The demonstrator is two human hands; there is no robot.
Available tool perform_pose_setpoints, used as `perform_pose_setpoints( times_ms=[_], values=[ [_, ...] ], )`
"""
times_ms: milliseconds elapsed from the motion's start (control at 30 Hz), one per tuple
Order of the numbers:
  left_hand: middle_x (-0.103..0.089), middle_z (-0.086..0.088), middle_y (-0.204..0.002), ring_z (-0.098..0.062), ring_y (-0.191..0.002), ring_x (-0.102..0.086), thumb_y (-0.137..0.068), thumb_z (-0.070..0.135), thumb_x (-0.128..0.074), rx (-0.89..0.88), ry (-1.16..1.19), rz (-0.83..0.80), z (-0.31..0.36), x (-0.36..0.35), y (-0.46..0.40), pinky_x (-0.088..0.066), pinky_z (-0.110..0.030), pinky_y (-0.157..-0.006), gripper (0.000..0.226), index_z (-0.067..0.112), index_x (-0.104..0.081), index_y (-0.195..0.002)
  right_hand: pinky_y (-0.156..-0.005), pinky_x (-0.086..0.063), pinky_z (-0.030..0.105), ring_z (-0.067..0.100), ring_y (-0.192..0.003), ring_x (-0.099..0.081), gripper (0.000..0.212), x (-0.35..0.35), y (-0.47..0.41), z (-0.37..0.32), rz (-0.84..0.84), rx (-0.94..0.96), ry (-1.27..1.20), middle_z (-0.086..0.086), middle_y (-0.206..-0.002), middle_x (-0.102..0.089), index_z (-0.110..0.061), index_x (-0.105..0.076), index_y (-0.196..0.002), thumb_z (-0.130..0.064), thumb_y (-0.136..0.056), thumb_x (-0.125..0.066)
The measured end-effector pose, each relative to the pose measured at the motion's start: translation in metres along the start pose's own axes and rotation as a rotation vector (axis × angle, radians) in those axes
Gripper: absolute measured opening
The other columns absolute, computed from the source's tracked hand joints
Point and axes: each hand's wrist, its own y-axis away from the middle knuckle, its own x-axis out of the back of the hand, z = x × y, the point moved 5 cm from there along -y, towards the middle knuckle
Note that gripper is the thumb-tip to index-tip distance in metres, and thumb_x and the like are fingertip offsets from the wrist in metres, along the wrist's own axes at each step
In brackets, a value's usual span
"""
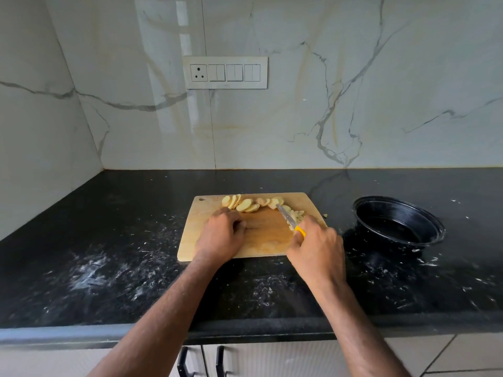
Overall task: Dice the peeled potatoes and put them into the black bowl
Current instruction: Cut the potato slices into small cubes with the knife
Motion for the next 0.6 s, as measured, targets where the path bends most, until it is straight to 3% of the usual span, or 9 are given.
perform_pose_setpoints(
  times_ms=[200,367,500,600],
  values=[
    [-0.063,0.004,-0.103,-0.013,-0.089,-0.056,-0.091,0.028,-0.068,0.027,-0.003,-0.021,0.008,-0.004,-0.010,-0.055,-0.034,-0.082,0.013,0.023,-0.074,-0.103,-0.053,-0.045,0.033,0.037,-0.065,-0.066,0.011,-0.001,-0.009,0.014,0.002,0.015,0.022,0.008,-0.073,-0.069,-0.016,-0.061,-0.091,-0.020,-0.082,-0.066],
    [-0.062,0.006,-0.109,-0.013,-0.098,-0.056,-0.093,0.025,-0.068,-0.063,0.009,-0.079,0.030,-0.014,-0.043,-0.045,-0.026,-0.083,0.019,0.025,-0.073,-0.111,-0.053,-0.050,0.037,0.038,-0.065,-0.066,0.014,0.000,-0.004,0.013,0.034,-0.019,0.020,0.007,-0.072,-0.068,-0.016,-0.062,-0.093,-0.020,-0.081,-0.068],
    [-0.058,0.004,-0.128,-0.021,-0.125,-0.046,-0.097,0.022,-0.062,-0.114,-0.134,-0.156,0.046,-0.028,-0.078,-0.039,-0.046,-0.105,0.027,0.030,-0.068,-0.121,-0.054,-0.050,0.037,0.036,-0.066,-0.068,0.013,0.001,-0.005,0.018,0.035,-0.036,0.036,0.008,-0.073,-0.069,-0.016,-0.060,-0.089,-0.022,-0.082,-0.068],
    [-0.053,0.006,-0.141,-0.022,-0.136,-0.035,-0.098,0.025,-0.058,-0.103,-0.254,-0.243,0.047,-0.036,-0.094,-0.026,-0.053,-0.109,0.032,0.034,-0.063,-0.128,-0.056,-0.052,0.037,0.032,-0.067,-0.069,0.013,-0.002,-0.007,0.017,0.010,-0.016,0.033,0.006,-0.075,-0.069,-0.017,-0.060,-0.092,-0.023,-0.083,-0.068]
  ],
)
